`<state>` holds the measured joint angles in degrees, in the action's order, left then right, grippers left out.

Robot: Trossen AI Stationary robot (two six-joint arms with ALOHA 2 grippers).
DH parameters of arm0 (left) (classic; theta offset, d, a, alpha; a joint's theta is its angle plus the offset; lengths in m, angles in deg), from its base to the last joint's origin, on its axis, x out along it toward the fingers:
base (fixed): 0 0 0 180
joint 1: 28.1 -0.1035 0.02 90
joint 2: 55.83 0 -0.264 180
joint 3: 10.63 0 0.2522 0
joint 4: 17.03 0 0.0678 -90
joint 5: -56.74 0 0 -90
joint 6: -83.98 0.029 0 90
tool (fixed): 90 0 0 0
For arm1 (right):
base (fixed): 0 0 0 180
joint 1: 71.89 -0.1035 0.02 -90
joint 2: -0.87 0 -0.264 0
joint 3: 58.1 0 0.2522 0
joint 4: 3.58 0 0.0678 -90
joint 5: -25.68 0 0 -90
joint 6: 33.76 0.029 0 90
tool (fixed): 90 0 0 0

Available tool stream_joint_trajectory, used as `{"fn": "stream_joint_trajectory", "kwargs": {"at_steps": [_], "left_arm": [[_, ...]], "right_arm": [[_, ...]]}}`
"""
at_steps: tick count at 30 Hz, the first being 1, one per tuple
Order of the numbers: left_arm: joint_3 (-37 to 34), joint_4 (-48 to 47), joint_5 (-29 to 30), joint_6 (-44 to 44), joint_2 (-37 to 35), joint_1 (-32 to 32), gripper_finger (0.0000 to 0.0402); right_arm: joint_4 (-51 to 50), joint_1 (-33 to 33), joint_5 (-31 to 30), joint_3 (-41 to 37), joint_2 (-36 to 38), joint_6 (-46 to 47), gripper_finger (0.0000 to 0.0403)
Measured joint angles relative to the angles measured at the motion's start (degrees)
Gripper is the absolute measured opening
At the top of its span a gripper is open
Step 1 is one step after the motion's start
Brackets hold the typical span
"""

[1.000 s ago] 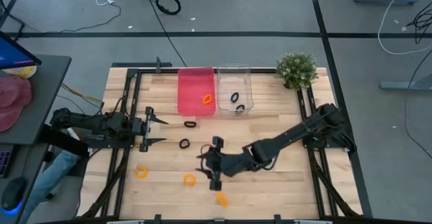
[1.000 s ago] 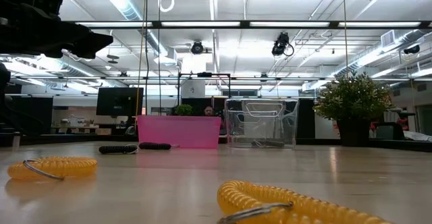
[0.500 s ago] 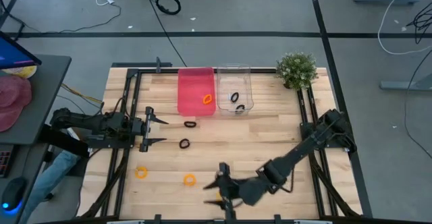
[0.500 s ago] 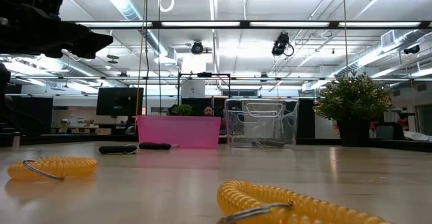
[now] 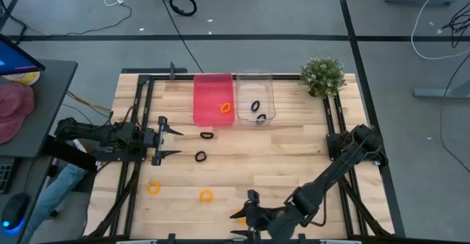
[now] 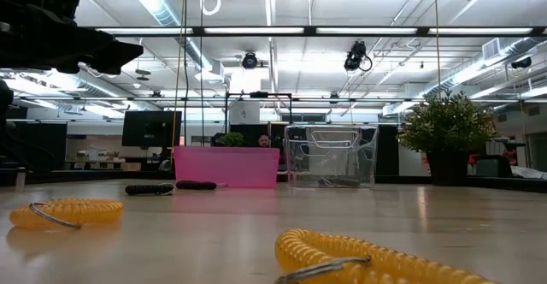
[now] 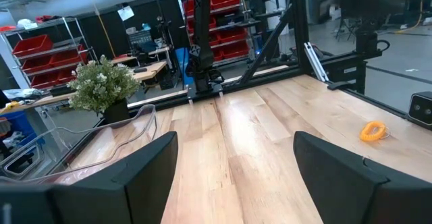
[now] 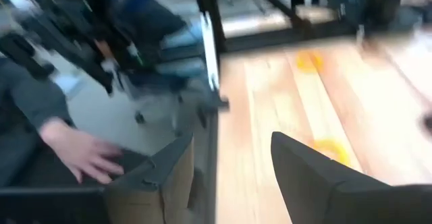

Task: Sort spring keychains
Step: Put the yellow spring keychain into the red bin

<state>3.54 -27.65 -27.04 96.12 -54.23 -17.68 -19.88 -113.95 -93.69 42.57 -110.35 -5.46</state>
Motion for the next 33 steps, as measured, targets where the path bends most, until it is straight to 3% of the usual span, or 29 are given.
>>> {"fn": "stream_joint_trajectory", "kwargs": {"at_steps": [5, 15, 33], "left_arm": [[0.0, 0.0, 0.0, 0.0, 0.0, 0.0, 0.0298], [0.0, 0.0, 0.0, 0.0, 0.0, 0.0, 0.0298], [0.0, 0.0, 0.0, 0.0, 0.0, 0.0, 0.0298]], "right_arm": [[-5.0, 2.1, 2.2, 0.0, -1.7, 4.2, 0.0198], [-14.3, 5.3, 13.5, -0.1, -8.7, 5.7, 0.0198], [-22.4, 6.8, 17.4, 0.3, -14.7, 2.5, 0.0156]]}}
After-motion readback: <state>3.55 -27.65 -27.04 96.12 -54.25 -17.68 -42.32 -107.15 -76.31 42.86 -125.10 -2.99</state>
